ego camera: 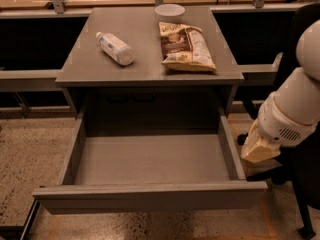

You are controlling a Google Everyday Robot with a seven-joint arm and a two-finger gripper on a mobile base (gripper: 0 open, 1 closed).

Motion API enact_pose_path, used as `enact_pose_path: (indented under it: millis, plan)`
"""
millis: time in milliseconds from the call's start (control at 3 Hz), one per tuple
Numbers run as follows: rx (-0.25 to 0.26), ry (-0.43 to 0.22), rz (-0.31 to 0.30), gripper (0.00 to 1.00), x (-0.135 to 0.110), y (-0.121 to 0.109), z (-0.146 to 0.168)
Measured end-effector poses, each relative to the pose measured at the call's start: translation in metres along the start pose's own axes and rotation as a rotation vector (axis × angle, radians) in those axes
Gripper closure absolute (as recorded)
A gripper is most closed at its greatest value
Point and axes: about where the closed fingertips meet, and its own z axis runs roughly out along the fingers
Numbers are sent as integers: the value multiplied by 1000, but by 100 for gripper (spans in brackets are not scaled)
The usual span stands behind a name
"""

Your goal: Close top drawer

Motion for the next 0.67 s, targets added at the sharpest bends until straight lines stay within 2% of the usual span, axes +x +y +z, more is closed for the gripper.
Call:
enact_pose_path:
  millis: [333,667]
  plan:
    - [-76,16,22,100,4,11,38]
    - [-168,72,39,100,13,26,80]
